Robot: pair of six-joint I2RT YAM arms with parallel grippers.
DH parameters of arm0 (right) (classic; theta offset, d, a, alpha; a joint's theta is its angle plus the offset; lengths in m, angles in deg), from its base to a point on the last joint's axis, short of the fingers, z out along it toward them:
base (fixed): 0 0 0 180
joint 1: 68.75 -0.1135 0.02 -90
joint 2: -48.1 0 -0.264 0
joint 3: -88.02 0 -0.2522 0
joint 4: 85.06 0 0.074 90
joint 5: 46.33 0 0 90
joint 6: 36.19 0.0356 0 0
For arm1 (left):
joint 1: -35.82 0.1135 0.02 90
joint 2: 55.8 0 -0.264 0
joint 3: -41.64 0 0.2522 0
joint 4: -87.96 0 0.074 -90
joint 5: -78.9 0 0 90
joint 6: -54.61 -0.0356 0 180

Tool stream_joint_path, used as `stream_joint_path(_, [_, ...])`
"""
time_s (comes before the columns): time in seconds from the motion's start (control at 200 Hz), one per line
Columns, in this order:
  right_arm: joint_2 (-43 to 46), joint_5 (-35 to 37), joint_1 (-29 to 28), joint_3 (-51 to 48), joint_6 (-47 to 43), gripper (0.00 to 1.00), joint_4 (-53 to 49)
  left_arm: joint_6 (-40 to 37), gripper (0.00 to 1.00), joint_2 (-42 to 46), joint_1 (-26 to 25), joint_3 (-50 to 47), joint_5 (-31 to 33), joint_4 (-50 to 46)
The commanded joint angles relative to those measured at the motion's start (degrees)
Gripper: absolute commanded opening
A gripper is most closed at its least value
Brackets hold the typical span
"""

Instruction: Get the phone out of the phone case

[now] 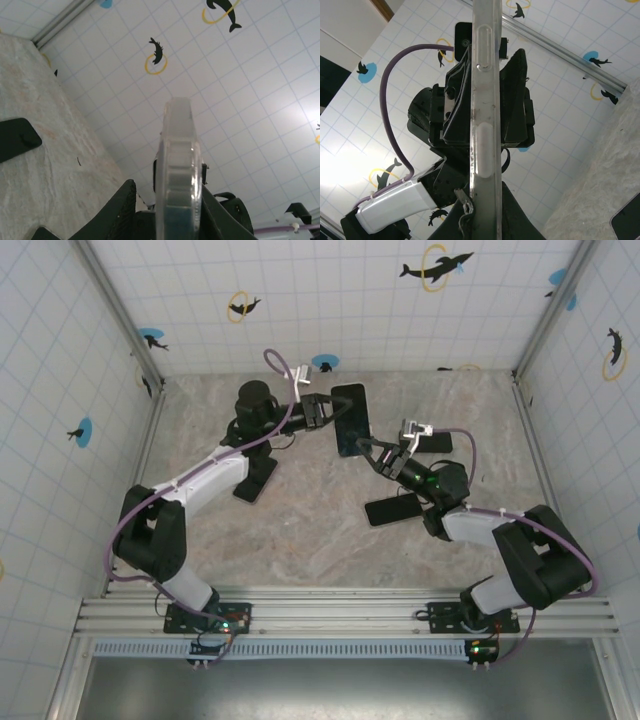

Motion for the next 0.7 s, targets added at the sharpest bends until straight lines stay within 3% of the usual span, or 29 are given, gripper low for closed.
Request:
stream_joint_path(0.0, [1.5,-0.7,0.4,3.0,0.1,0.08,4.8,-2.0,0.27,0.0,1.0,1.7,-2.6,-1.7])
stream_joint_path(0.16, [1.2,-1.2,0.5,2.7,0.7,0.08,5.3,-1.4,0.24,0.6,1.9,1.1,-2.8,-1.9])
stream_joint_path(0.35, [0.3,-1.8,0.5,3.0,1.6,0.1,6.1,1.1,0.11,0.4,2.0,0.6,-3.3,0.7])
stream_joint_path(0.485, [0.5,-1.8,0.5,2.3,0.9,0.25,6.2,5.3,0.06,0.3,2.1,-0.1,-1.9,4.2])
stream_joint_path(0.691, [3.1,1.1,0.2,-0.8,-5.5,0.45,2.1,12.3,0.04,1.4,2.1,-3.2,6.6,10.8])
